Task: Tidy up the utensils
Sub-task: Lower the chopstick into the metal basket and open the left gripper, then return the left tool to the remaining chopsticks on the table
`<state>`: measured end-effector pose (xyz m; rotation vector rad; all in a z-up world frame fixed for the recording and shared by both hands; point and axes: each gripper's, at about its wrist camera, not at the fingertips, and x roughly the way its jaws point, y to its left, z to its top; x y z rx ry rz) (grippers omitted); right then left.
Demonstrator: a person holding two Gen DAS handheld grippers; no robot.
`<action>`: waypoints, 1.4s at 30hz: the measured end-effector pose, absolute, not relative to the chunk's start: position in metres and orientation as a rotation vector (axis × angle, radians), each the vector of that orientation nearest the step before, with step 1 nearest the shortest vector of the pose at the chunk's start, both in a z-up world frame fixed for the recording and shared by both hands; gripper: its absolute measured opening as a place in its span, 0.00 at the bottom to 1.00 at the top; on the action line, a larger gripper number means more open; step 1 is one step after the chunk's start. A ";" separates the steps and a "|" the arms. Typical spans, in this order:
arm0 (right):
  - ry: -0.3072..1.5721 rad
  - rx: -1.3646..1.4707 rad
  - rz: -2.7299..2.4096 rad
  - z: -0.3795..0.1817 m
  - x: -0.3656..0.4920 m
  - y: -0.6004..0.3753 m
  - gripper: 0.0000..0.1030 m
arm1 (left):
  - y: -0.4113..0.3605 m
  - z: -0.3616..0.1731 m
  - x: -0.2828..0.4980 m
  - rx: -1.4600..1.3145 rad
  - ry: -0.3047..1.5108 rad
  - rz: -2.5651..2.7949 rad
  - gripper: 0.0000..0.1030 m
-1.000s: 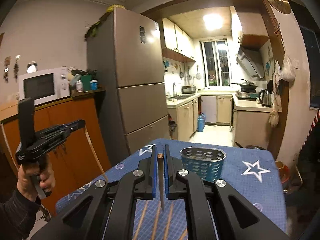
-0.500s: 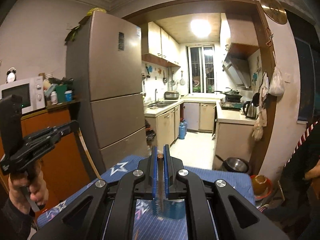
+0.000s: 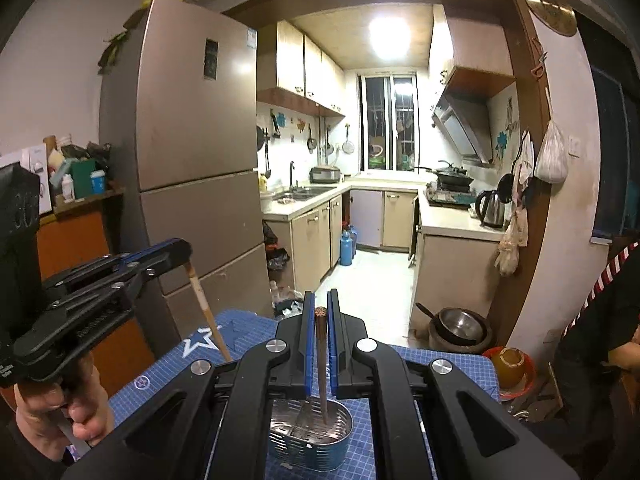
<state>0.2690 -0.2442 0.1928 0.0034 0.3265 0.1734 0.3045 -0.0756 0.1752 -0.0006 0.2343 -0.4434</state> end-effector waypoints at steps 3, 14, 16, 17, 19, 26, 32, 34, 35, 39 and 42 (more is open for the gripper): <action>0.354 0.015 0.182 0.176 0.283 -0.245 0.07 | -0.082 0.156 0.320 0.007 0.270 -0.434 0.05; 0.449 0.047 0.193 0.120 0.319 -0.249 0.07 | -0.089 0.104 0.353 0.043 0.391 -0.426 0.05; 0.463 0.050 0.196 0.113 0.323 -0.248 0.07 | -0.088 0.099 0.355 0.043 0.400 -0.429 0.05; 0.468 0.050 0.197 0.109 0.324 -0.247 0.07 | -0.087 0.096 0.355 0.041 0.405 -0.428 0.05; 0.480 0.051 0.206 0.102 0.327 -0.246 0.07 | -0.088 0.092 0.358 0.040 0.415 -0.431 0.05; 0.501 0.065 0.210 0.087 0.330 -0.248 0.07 | -0.088 0.081 0.360 0.053 0.437 -0.427 0.21; 0.486 0.069 0.208 0.088 0.322 -0.252 0.20 | -0.088 0.082 0.355 0.057 0.422 -0.402 0.48; 0.463 0.074 0.197 0.092 0.315 -0.254 0.34 | -0.087 0.082 0.353 0.058 0.417 -0.401 0.51; 0.453 0.074 0.190 0.095 0.313 -0.254 0.40 | -0.085 0.084 0.350 0.055 0.413 -0.401 0.51; 0.400 0.065 0.163 0.109 0.292 -0.259 0.55 | -0.078 0.094 0.333 0.049 0.396 -0.404 0.52; 0.360 0.047 0.156 0.122 0.265 -0.260 0.55 | -0.064 0.108 0.305 0.036 0.365 -0.410 0.53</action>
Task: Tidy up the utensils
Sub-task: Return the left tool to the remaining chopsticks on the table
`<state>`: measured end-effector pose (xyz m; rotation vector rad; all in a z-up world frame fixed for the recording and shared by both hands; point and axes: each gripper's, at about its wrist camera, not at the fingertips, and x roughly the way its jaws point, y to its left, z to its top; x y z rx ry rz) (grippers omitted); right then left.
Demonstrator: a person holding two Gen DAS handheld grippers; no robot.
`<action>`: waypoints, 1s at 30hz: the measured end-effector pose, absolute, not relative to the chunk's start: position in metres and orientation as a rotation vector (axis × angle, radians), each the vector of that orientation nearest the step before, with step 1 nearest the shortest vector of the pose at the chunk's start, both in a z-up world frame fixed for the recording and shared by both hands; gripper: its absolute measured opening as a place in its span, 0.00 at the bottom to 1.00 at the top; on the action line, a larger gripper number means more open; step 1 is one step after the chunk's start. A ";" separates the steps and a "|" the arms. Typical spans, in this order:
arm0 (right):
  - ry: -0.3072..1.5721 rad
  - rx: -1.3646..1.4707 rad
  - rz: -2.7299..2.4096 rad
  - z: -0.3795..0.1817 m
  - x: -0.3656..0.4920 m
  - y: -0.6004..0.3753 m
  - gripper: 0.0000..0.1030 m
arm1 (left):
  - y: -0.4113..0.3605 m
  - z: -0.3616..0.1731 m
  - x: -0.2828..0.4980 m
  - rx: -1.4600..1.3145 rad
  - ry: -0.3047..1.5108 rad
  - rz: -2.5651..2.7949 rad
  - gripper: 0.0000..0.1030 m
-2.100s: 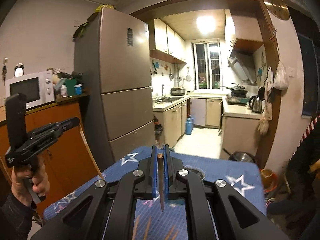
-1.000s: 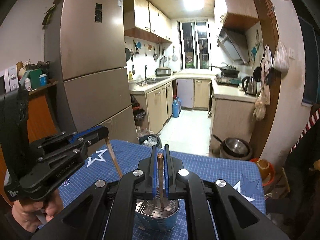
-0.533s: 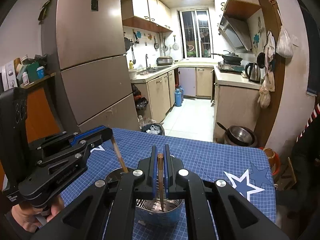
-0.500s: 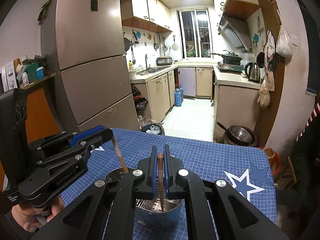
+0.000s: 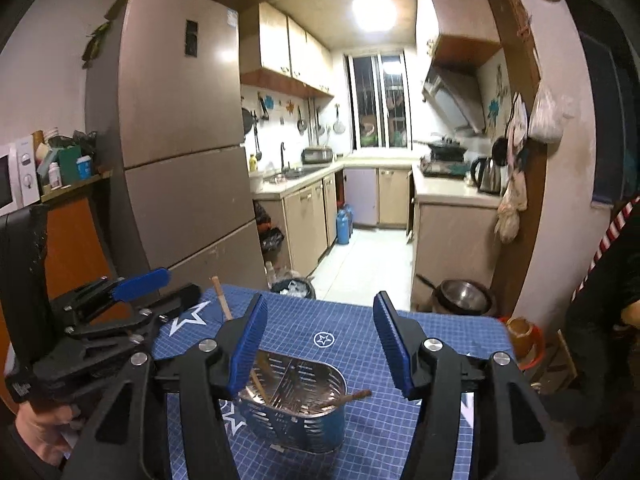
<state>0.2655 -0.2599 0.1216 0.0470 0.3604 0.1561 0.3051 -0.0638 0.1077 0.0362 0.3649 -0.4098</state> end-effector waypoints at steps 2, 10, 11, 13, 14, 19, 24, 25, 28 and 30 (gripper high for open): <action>0.319 0.031 0.163 0.131 0.236 -0.259 0.55 | -0.050 0.118 0.275 0.041 0.336 -0.409 0.56; 0.159 -0.018 0.227 0.123 0.059 -0.239 0.67 | 0.035 0.123 0.123 0.102 0.226 -0.343 0.73; 0.153 -0.023 0.231 0.117 0.044 -0.237 0.68 | 0.050 0.113 0.099 0.114 0.235 -0.322 0.74; 0.151 -0.031 0.231 0.094 0.005 -0.231 0.68 | 0.068 0.094 0.070 0.116 0.263 -0.299 0.74; 0.155 -0.028 0.229 0.083 -0.009 -0.229 0.68 | 0.077 0.083 0.058 0.108 0.283 -0.289 0.74; 0.205 -0.012 0.209 0.023 -0.060 -0.215 0.68 | 0.099 -0.001 0.021 0.083 0.427 -0.213 0.74; 0.300 0.017 0.184 -0.031 -0.088 -0.209 0.56 | 0.098 -0.059 0.012 0.061 0.522 -0.174 0.69; 0.329 0.040 0.191 -0.040 -0.089 -0.209 0.49 | 0.098 -0.067 0.012 0.045 0.541 -0.182 0.69; 0.428 0.065 0.207 -0.070 -0.085 -0.200 0.37 | 0.097 -0.082 0.011 0.059 0.561 -0.166 0.65; 0.469 0.053 0.225 -0.084 -0.083 -0.187 0.32 | 0.097 -0.090 0.007 0.055 0.572 -0.168 0.62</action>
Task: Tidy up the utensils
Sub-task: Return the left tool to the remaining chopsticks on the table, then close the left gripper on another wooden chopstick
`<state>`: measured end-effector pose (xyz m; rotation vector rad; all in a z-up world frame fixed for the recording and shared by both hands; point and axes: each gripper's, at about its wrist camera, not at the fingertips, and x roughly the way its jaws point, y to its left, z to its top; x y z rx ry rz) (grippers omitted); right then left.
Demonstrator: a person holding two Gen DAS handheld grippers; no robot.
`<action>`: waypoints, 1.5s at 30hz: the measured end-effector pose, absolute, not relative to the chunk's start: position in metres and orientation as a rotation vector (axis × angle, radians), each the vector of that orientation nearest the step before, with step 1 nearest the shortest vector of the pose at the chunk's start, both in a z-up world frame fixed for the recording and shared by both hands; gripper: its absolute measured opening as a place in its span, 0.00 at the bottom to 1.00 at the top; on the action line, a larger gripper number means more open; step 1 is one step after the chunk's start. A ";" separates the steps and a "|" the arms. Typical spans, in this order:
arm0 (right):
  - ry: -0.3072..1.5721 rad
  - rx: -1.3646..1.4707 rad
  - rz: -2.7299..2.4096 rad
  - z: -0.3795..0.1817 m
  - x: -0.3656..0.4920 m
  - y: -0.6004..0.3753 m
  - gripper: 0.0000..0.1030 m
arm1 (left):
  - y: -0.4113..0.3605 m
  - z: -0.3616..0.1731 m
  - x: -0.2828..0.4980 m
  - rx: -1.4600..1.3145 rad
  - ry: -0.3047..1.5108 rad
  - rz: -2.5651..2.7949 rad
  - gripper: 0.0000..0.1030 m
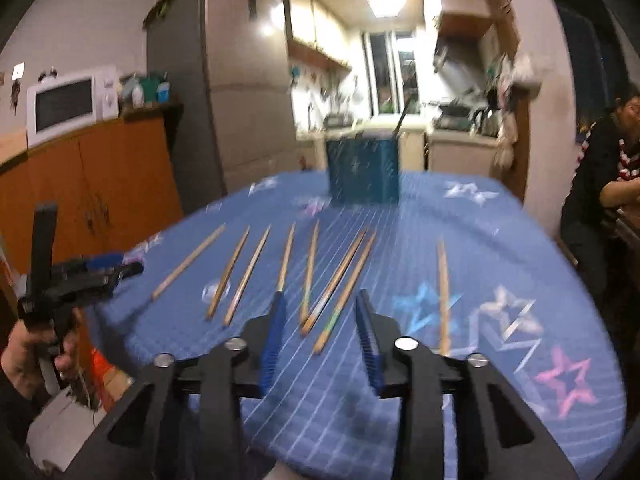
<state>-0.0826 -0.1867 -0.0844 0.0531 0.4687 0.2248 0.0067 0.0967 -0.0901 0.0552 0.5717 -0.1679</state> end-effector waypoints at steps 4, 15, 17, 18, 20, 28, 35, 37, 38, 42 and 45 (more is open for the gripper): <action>0.526 0.042 0.289 -0.104 -0.069 -0.159 0.23 | 0.096 -0.100 0.008 0.073 0.595 -0.164 0.57; 0.613 0.035 0.422 -0.128 -0.031 -0.093 0.22 | 0.098 -0.115 0.002 0.068 0.609 -0.183 0.54; 0.617 0.017 0.400 -0.132 -0.028 -0.087 0.22 | 0.096 -0.117 0.001 0.070 0.607 -0.195 0.54; 0.618 0.010 0.390 -0.134 -0.027 -0.086 0.22 | 0.094 -0.118 0.001 0.076 0.603 -0.198 0.54; 0.615 0.010 0.386 -0.134 -0.026 -0.085 0.22 | 0.092 -0.119 0.001 0.081 0.601 -0.206 0.49; 0.601 0.007 0.378 -0.137 -0.025 -0.084 0.21 | 0.085 -0.132 0.007 0.074 0.628 -0.224 0.21; 0.596 0.002 0.374 -0.138 -0.023 -0.083 0.19 | 0.080 -0.137 0.006 0.093 0.615 -0.212 0.14; 0.594 -0.006 0.377 -0.138 -0.022 -0.083 0.19 | 0.079 -0.137 0.005 0.101 0.609 -0.206 0.14; 0.593 -0.006 0.379 -0.138 -0.022 -0.083 0.19 | 0.079 -0.137 0.004 0.097 0.607 -0.203 0.14; 0.589 -0.020 0.371 -0.139 -0.023 -0.081 0.16 | 0.078 -0.138 0.002 0.099 0.597 -0.189 0.14; 0.569 -0.025 0.350 -0.141 -0.027 -0.082 0.07 | 0.076 -0.137 0.000 0.098 0.595 -0.181 0.06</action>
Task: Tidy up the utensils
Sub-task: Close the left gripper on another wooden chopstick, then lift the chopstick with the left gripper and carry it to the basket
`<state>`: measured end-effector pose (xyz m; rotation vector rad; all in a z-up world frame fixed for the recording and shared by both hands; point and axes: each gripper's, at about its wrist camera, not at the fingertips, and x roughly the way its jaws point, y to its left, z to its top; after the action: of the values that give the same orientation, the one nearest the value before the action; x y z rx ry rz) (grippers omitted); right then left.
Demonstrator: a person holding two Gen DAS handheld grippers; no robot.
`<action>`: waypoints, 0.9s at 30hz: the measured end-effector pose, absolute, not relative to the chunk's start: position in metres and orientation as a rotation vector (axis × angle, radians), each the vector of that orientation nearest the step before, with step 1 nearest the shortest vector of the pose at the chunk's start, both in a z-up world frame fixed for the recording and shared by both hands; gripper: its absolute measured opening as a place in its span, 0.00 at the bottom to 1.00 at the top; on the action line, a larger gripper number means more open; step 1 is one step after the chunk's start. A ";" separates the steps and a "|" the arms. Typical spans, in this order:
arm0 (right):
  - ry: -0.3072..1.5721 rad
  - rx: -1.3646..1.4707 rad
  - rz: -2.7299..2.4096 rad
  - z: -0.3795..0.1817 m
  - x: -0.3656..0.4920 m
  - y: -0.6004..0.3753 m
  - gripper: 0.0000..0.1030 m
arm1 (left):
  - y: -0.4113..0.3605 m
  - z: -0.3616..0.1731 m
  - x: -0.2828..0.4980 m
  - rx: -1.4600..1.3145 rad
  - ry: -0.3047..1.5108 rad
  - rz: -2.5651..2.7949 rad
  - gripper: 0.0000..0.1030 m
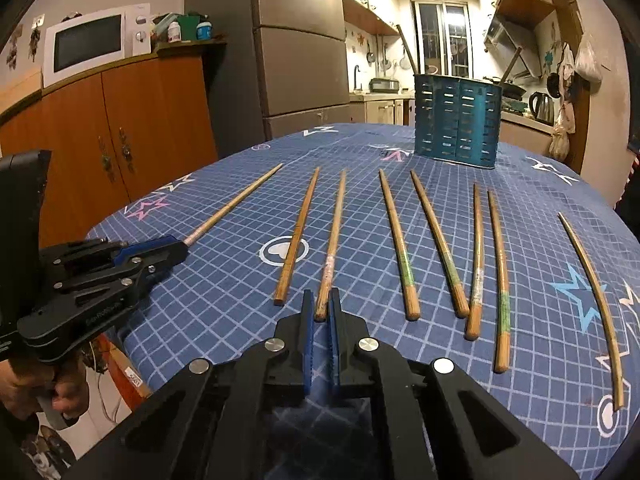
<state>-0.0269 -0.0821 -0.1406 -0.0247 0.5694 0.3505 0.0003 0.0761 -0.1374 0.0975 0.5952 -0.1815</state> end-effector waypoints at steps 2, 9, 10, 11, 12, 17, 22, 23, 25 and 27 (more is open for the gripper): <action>0.548 -0.018 0.340 -0.139 -0.032 -0.084 0.07 | 0.076 -0.136 -0.002 0.086 0.600 -0.183 0.05; 0.424 -0.021 0.300 -0.106 -0.059 -0.098 0.07 | 0.084 -0.097 -0.017 0.084 0.514 -0.195 0.05; 0.406 -0.024 0.295 -0.100 -0.062 -0.101 0.07 | 0.084 -0.092 -0.019 0.085 0.502 -0.193 0.05; 0.389 -0.022 0.291 -0.094 -0.065 -0.103 0.07 | 0.086 -0.085 -0.021 0.083 0.485 -0.191 0.05; 0.375 -0.021 0.289 -0.088 -0.067 -0.106 0.07 | 0.087 -0.078 -0.023 0.081 0.469 -0.189 0.05; 0.303 -0.028 0.294 -0.056 -0.077 -0.115 0.07 | 0.091 -0.050 -0.029 0.088 0.410 -0.185 0.05; 0.248 -0.056 0.307 -0.029 -0.077 -0.120 0.07 | 0.092 -0.023 -0.029 0.094 0.345 -0.187 0.05; 0.238 -0.055 0.310 -0.023 -0.076 -0.122 0.07 | 0.092 -0.019 -0.028 0.093 0.337 -0.191 0.05; 0.219 -0.064 0.312 -0.012 -0.072 -0.124 0.07 | 0.093 -0.009 -0.025 0.098 0.317 -0.193 0.05; 0.208 -0.064 0.319 -0.004 -0.069 -0.126 0.07 | 0.092 0.001 -0.020 0.105 0.293 -0.197 0.05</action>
<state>-0.0687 -0.1259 -0.0038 -0.0645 0.2080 0.3191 -0.0200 0.0924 0.0014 0.1050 0.2928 -0.1968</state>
